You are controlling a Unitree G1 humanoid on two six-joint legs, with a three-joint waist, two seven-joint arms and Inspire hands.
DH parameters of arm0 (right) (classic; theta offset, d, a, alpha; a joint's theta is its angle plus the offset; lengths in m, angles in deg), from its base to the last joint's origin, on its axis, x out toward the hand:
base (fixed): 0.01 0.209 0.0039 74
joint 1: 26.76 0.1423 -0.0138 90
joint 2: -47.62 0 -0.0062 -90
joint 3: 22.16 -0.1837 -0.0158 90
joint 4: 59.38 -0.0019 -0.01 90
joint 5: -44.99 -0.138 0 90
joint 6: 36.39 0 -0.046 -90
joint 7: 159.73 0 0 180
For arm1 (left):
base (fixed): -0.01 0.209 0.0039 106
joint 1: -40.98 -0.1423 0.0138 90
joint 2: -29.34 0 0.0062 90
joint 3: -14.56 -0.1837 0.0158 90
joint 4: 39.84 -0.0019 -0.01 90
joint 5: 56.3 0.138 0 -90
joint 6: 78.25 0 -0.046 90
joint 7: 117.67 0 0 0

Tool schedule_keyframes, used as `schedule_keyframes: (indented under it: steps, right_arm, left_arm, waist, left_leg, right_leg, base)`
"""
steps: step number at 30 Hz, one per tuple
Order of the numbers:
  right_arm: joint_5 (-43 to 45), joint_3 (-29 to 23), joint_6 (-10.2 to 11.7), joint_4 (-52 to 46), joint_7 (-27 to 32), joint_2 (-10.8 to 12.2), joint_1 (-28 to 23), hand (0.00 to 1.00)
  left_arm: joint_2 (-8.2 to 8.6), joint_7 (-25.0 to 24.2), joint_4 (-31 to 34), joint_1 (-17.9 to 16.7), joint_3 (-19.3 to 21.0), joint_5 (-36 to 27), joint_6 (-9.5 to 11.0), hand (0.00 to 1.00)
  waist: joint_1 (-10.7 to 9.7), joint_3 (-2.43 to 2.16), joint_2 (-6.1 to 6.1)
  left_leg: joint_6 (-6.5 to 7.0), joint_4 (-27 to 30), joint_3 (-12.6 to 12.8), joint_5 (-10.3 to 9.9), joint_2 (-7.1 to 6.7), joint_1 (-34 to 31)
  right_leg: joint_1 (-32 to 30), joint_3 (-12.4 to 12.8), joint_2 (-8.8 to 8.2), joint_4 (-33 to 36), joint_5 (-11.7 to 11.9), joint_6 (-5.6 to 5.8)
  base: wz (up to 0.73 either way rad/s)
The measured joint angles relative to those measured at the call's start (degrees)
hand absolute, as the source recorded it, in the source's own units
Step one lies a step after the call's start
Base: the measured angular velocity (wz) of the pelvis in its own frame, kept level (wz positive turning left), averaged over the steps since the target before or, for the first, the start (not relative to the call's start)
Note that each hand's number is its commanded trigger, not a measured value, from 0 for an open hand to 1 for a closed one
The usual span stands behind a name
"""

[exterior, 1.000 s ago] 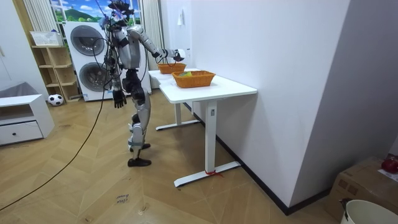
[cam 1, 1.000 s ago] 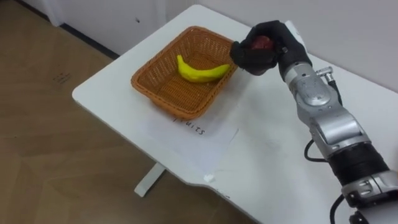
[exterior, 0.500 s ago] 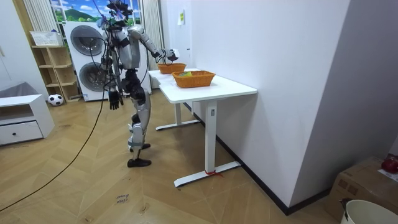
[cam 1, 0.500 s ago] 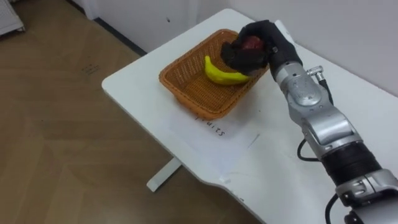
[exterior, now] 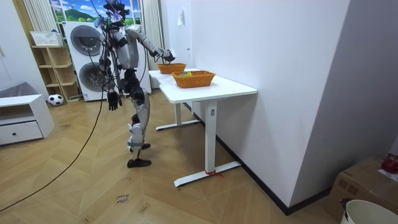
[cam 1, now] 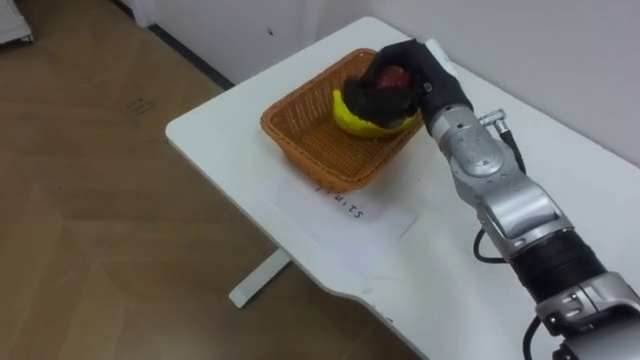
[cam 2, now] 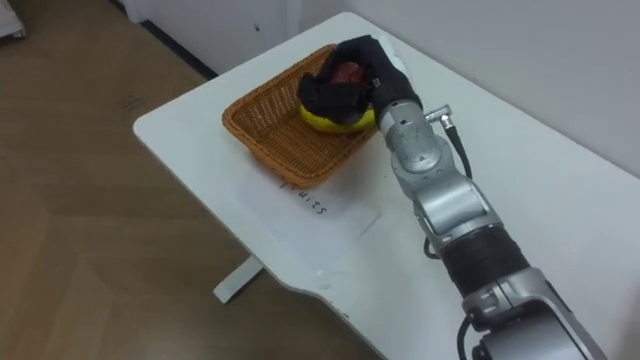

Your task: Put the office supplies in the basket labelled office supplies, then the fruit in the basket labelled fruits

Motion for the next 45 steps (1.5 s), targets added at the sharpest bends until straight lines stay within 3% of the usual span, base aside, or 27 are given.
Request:
schedule_keyframes:
  steps: [1,4,17,32,39,43,45]
  right_arm:
    - [0.0,0.0,0.0,0.0,-0.2,0.0,0.0,0.52]
    - [0.0,0.0,0.0,0.0,-0.5,0.0,0.0,0.0]
    - [-0.5,0.0,0.1,0.0,-0.6,0.2,0.0,0.0]
    - [-1.3,0.0,0.1,0.1,-0.6,0.3,0.0,0.0]
    - [-1.2,0.0,0.1,-0.1,-1.1,0.3,0.0,0.0]
    - [-1.7,0.0,0.1,0.1,-1.6,0.2,0.0,0.0]
    - [-1.6,-0.5,0.1,0.0,-1.6,0.2,0.0,0.0]
  left_arm:
    - [-0.01,-0.3,0.0,0.0,0.4,0.0,0.1,0.0]
    - [-0.04,-0.6,0.0,-0.2,0.5,0.0,0.2,0.0]
    - [-0.09,-2.0,-0.2,-0.3,0.9,0.0,0.5,0.0]
    - [-0.49,-2.1,0.0,-0.3,0.9,-0.1,0.5,0.0]
    - [-1.27,-2.8,0.0,0.5,0.8,-0.1,0.5,0.0]
    - [-1.63,-2.6,0.0,1.5,0.5,-0.5,0.6,0.0]
    - [-1.63,-2.5,0.0,1.7,0.6,-0.2,0.6,0.0]
  waist:
    - [0.4,-0.02,-0.04]
    - [0.8,-0.09,-0.15]
    - [1.4,-0.22,-0.5]
    - [1.4,0.11,-1.14]
    - [0.3,-0.07,-1.57]
    - [-1.3,0.29,-0.66]
    - [-2.5,0.16,-0.28]
  left_leg:
    - [0.0,0.0,0.1,0.0,0.02,0.1]
    - [0.02,0.2,0.2,0.0,0.01,0.1]
    - [0.03,0.8,0.2,0.0,0.0,-0.2]
    - [0.09,1.6,0.3,0.0,0.01,-0.5]
    - [0.34,2.3,0.1,-0.3,-0.08,-1.7]
    - [0.74,3.7,0.2,-0.8,-0.18,-1.8]
    - [1.02,4.1,0.2,-1.0,-0.3,-2.1]
  right_leg:
    - [0.0,0.0,-0.01,0.0,0.0,0.0]
    - [0.1,0.0,-0.02,0.0,0.0,0.0]
    - [0.2,0.0,0.02,0.0,0.0,0.0]
    - [0.2,0.1,0.08,0.1,0.0,0.0]
    - [-0.5,-0.1,0.02,0.3,0.0,-0.01]
    - [-0.6,-0.8,-0.36,1.5,0.0,-0.01]
    - [-0.6,-0.8,-0.57,1.8,0.1,0.14]
  base:
    - [-0.04]
    - [0.0]
    - [0.0]
    - [0.0]
    - [0.03]
    - [0.01]
    - [0.02]
